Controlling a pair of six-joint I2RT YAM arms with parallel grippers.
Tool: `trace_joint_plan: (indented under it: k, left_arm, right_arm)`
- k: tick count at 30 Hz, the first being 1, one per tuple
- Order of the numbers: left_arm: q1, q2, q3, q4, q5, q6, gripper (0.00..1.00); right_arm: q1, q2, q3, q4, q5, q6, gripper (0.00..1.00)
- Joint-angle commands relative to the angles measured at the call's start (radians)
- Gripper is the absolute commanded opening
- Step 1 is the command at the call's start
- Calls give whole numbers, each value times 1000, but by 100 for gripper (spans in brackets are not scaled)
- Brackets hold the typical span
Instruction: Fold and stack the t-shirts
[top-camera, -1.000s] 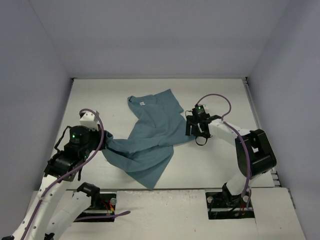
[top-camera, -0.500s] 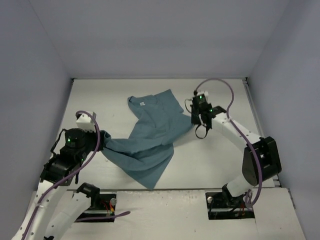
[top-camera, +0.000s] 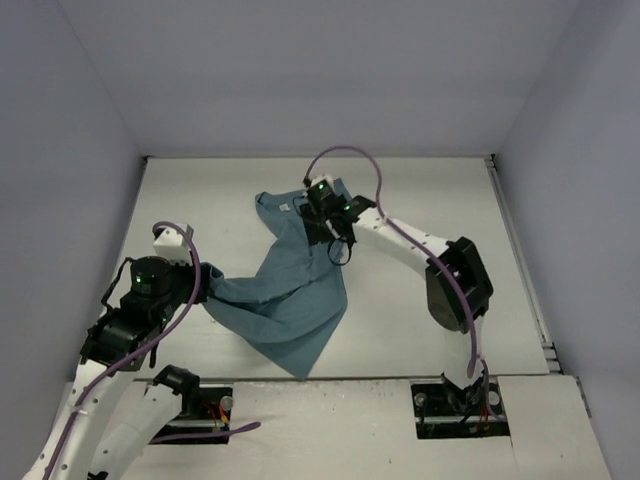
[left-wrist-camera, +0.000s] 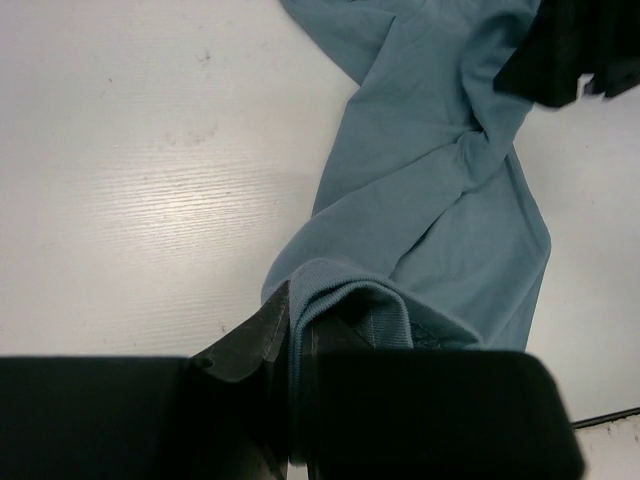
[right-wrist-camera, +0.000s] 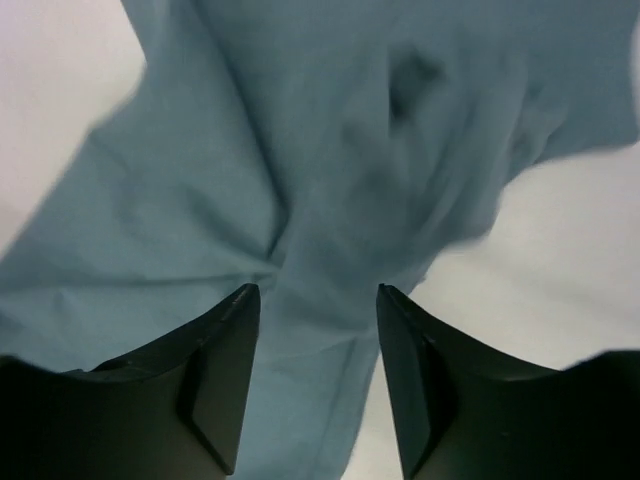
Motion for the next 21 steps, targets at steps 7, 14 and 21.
trace_joint_plan:
  k: [7, 14, 21]
  left_arm:
    - [5, 42, 59, 35, 3, 3, 0]
    - [6, 73, 63, 38, 37, 10, 0]
    - [5, 69, 71, 35, 49, 26, 0]
  right_arm:
    - [-237, -180, -34, -17, -86, -126, 50]
    - [-351, -57, 57, 40, -354, -195, 39]
    - [-345, 110, 183, 77, -550, -206, 43]
